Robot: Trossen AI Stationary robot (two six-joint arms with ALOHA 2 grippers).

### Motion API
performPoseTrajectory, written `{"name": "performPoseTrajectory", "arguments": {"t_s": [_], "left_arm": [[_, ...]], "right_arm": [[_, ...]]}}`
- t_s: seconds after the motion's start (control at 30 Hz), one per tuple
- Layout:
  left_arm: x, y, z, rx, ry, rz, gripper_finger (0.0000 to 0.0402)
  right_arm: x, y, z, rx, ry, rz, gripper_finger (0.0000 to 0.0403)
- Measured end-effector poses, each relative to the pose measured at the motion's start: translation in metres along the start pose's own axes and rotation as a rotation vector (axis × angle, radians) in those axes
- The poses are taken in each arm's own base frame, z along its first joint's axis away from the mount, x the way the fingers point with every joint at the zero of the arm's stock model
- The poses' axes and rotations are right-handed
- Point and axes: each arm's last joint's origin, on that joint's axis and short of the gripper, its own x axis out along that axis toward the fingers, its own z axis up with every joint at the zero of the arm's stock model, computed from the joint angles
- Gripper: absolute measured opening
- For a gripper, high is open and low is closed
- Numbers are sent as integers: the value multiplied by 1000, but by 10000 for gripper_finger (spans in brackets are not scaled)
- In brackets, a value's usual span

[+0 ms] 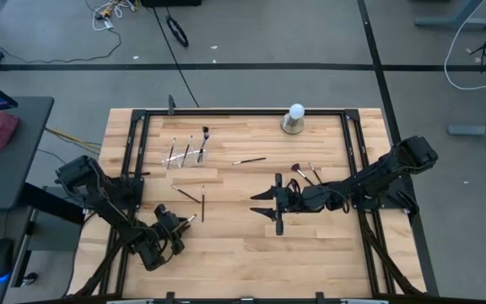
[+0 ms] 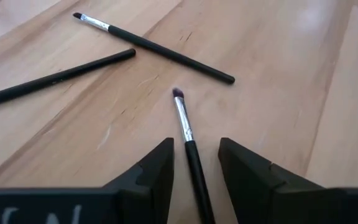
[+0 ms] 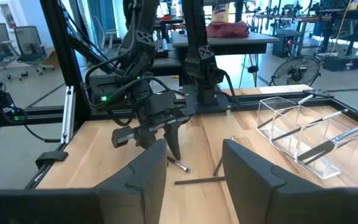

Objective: Put items in baskets/containers
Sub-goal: Put the black eyeshadow brush into the left section of the transparent organizer

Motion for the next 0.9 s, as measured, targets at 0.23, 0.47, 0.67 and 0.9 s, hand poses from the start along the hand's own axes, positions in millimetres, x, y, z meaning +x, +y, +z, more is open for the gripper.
{"name": "performPoseTrajectory", "arguments": {"t_s": [0.23, 0.47, 0.67, 0.9], "left_arm": [[-2, 9, -14, -16, -26, 2, 136], [-2, 15, -21, -18, -68, -8, 84], [-2, 23, -25, -61, -110, -39, 16], [-4, 22, -26, -78, -107, -58, 16]], "right_arm": [[0, 0, 0, 0, 0, 0, 158], [0, 0, 0, 0, 0, 1, 158], [0, 1, 0, 0, 0, 8, 158], [-1, 4, 0, -1, 1, 18, 158]]}}
